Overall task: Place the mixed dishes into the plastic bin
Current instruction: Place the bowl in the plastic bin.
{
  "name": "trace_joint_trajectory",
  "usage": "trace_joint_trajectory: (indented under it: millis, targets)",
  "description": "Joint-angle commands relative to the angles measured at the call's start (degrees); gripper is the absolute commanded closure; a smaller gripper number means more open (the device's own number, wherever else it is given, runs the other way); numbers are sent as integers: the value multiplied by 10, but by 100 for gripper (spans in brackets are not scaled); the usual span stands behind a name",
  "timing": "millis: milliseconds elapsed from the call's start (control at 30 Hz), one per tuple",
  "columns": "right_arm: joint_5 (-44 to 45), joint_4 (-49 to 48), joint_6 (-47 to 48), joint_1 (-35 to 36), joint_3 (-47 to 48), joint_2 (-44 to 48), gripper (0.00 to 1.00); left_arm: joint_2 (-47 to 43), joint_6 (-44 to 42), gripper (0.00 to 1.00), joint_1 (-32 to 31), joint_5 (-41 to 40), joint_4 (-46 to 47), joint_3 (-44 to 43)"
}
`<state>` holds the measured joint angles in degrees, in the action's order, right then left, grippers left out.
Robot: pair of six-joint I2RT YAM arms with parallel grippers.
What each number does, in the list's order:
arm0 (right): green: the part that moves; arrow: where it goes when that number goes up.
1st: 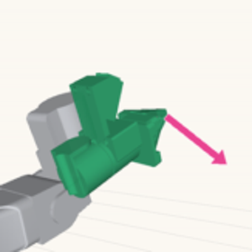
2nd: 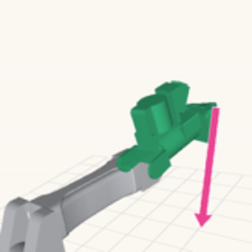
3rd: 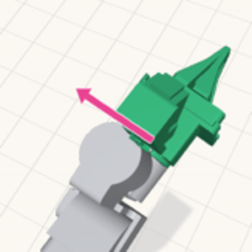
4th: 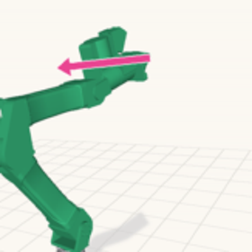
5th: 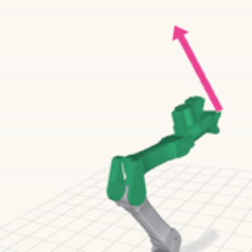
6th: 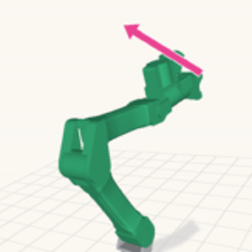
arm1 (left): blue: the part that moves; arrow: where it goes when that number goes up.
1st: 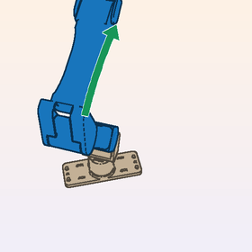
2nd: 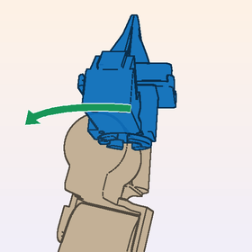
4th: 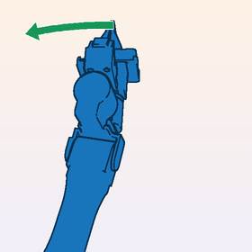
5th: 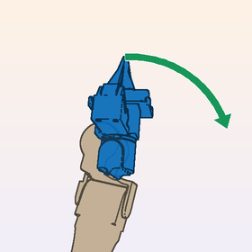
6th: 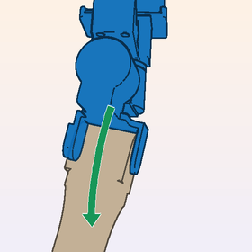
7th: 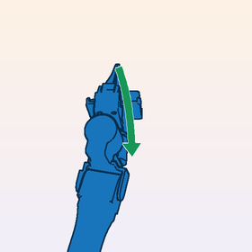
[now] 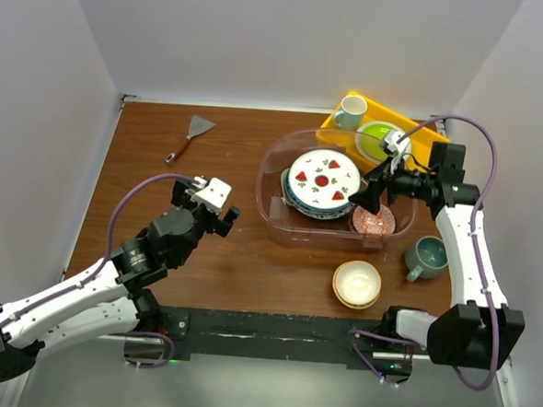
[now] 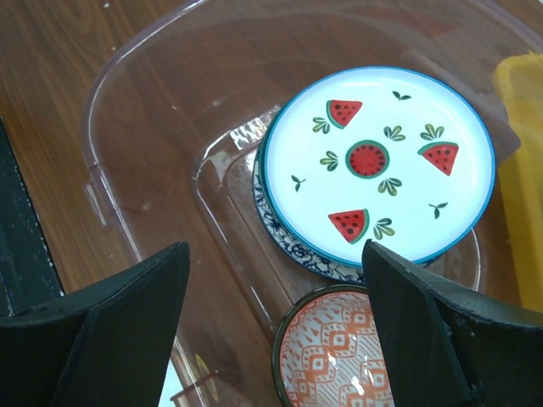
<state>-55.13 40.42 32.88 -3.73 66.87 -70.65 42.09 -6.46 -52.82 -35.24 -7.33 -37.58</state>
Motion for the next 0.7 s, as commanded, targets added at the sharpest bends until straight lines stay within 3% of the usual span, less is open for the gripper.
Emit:
trace_joint_trajectory:
  millis: [0,300,667]
  targets:
    - [-50,-97,-58,-4,-45,51,12,-12,14,0,5,30,28,-1]
    - [-89,-115,-49,-20,-81,75,9,-25,63,0,5,90,36,-7]
    - [-92,-112,-35,-25,-97,91,9,-61,198,0,5,164,48,27]
